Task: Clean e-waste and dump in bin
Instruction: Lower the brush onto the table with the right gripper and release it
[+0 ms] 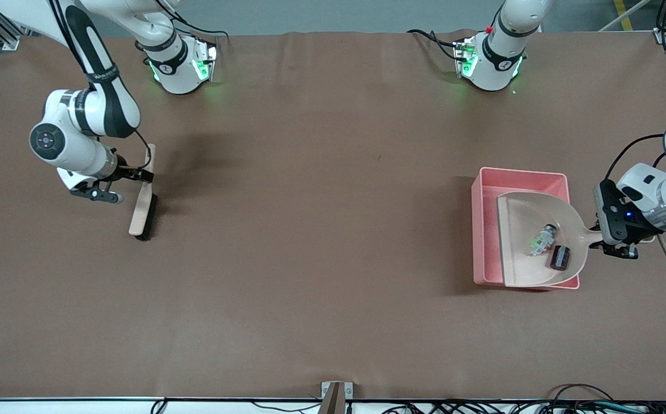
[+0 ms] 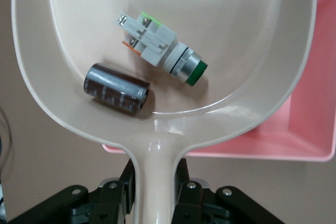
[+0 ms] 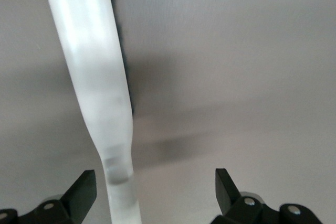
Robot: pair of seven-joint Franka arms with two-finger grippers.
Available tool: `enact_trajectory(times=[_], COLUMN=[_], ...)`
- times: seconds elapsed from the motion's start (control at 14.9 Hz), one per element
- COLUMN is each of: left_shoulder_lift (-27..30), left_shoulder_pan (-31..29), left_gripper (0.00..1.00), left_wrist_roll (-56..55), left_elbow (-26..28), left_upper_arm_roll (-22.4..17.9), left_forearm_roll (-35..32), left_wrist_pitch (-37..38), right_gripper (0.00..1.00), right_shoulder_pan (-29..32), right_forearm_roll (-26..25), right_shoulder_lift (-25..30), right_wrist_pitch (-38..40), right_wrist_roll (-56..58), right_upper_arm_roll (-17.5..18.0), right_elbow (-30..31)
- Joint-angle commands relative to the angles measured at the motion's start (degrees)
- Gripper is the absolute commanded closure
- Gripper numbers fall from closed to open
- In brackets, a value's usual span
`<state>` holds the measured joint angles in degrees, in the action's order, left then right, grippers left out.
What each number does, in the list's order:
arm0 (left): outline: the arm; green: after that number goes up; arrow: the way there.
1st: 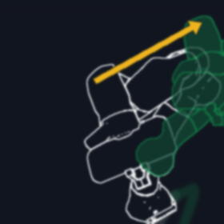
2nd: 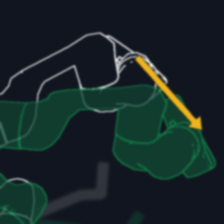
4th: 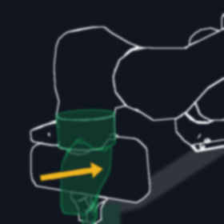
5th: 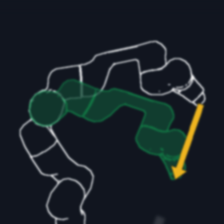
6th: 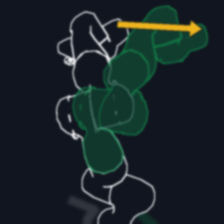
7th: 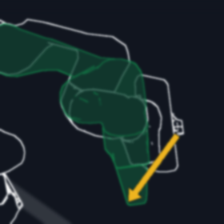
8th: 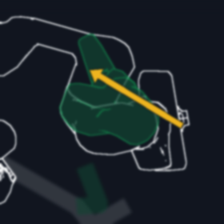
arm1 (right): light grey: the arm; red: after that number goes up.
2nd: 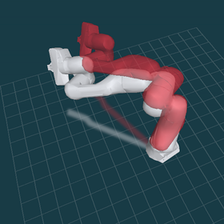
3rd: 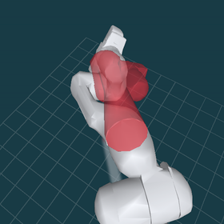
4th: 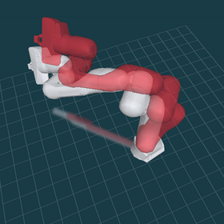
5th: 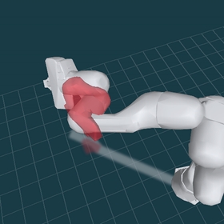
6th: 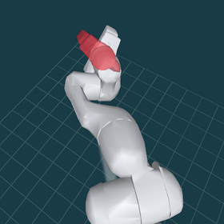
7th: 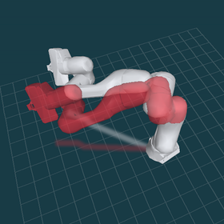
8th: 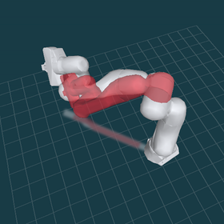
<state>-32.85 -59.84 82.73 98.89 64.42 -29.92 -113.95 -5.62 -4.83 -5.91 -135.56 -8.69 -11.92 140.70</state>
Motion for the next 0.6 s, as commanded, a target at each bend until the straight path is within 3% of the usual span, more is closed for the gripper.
enact_trajectory(times=[0.0,0.13,0.27,0.54], left_shoulder_lift=[3.5,5.6,7.7,12.7], left_shoulder_pan=[0.2,2.7,7.2,14.2], left_gripper=[1.00,1.00,1.00,1.00], left_wrist_roll=[4.0,4.6,5.1,6.0], left_elbow=[0.9,1.3,2.3,6.8], left_upper_arm_roll=[-3.9,-7.4,-13.3,-22.8], left_forearm_roll=[-0.3,-0.3,0.0,2.8], left_wrist_pitch=[0.1,-0.3,-1.8,-7.5], right_gripper=[0.00,0.00,0.00,0.00], right_shoulder_pan=[0.1,-2.5,-5.4,-5.4], right_forearm_roll=[-0.7,-0.6,-0.4,4.5], right_shoulder_lift=[1.4,1.3,-0.1,-1.6], right_wrist_pitch=[2.1,3.5,10.1,18.7], right_wrist_roll=[-0.2,-0.4,-1.0,-0.2], right_upper_arm_roll=[1.5,1.5,1.4,1.4], right_elbow=[-4.6,-8.3,-15.0,-26.1])
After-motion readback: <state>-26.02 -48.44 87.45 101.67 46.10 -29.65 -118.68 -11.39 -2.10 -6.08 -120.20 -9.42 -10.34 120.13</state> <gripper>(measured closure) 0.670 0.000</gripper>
